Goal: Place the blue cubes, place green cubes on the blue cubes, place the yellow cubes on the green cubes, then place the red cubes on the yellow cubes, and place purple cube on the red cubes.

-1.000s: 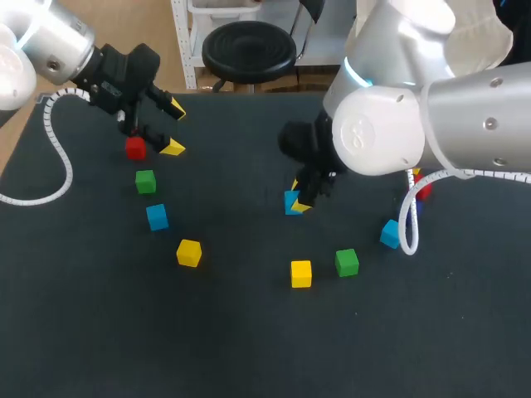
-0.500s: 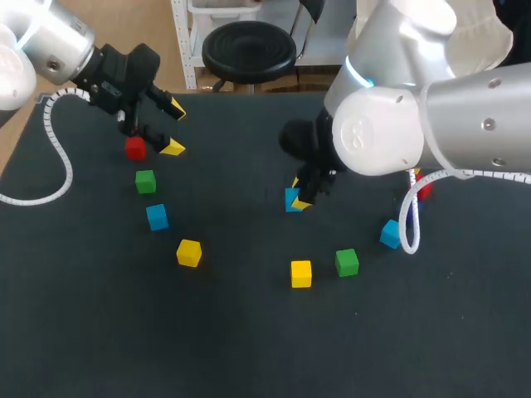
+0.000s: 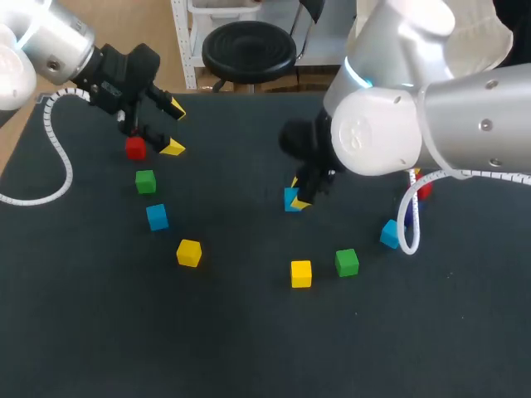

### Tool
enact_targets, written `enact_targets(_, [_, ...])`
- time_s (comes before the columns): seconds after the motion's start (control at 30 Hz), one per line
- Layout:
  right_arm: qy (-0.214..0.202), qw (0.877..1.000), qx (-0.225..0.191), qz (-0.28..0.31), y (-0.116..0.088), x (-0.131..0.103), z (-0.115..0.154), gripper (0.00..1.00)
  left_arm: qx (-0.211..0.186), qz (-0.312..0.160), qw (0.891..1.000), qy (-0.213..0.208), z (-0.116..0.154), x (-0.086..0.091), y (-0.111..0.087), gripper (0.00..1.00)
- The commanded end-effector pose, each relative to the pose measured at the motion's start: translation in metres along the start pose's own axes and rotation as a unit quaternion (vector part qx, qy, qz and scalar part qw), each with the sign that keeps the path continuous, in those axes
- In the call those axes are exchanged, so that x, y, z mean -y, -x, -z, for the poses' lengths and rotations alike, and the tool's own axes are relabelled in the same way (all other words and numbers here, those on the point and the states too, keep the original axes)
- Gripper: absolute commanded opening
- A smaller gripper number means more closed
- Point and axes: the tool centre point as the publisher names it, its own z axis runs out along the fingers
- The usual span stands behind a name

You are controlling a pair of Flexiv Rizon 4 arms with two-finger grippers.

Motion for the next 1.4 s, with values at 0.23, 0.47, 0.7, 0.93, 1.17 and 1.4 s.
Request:
enact_targets(0.23, [0.001, 1.0, -0.004, 0.004, 0.0006, 0.0039, 0.0012, 0.0, 0.0, 0.0, 1.0, 0.001, 0.0, 0.0012, -0.0001, 1.0])
enact_targets(0.47, [0.006, 1.0, -0.005, 0.003, 0.0007, 0.0039, -0.002, 0.0, 0.0, 0.0, 1.0, 0.001, 0.0, 0.0012, -0.0001, 1.0])
enact_targets(0.7, [0.006, 1.0, -0.007, -0.001, -0.0012, 0.0024, -0.0043, 0.0, 0.0, 0.0, 1.0, 0.001, 0.0, 0.0012, -0.0001, 1.0])
enact_targets(0.93, [0.005, 1.0, -0.006, -0.005, -0.0017, 0.0012, -0.0068, 0.0, 0.0, 0.0, 1.0, 0.001, 0.0, 0.0012, -0.0001, 1.0])
enact_targets(1.17, [0.0, 1.0, -0.005, -0.005, -0.0021, 0.0025, -0.0065, 0.0, 0.0, 0.0, 1.0, 0.001, 0.0, 0.0012, -0.0001, 1.0])
enact_targets(1.4, [-0.004, 1.0, -0.006, -0.007, -0.0033, 0.0058, -0.005, 0.0, 0.0, 0.0, 1.0, 0.001, 0.0, 0.0012, -0.0001, 1.0])
